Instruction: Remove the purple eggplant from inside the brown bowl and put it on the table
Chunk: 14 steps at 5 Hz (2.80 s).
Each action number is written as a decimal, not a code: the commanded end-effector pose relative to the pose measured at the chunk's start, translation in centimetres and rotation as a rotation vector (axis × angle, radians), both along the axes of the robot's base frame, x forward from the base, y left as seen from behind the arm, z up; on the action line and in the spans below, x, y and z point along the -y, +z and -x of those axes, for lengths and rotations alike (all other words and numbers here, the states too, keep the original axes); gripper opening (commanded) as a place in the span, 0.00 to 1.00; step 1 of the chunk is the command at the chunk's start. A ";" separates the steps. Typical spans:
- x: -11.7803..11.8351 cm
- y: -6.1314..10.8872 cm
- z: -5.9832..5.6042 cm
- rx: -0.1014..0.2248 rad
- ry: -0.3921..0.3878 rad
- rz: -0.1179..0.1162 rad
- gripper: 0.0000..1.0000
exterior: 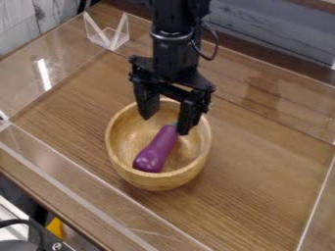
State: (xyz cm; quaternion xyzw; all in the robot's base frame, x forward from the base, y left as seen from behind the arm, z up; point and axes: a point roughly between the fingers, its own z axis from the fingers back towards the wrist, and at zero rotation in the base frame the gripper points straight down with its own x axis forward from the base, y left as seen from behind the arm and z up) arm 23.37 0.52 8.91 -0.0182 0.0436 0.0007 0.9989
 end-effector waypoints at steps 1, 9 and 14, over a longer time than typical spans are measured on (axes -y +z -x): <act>-0.3 0.6 -0.1 0.057 0.001 0.001 1.00; -0.2 -3.6 -0.3 0.143 0.018 0.031 0.00; 0.7 -5.7 0.3 0.150 -0.004 0.037 0.00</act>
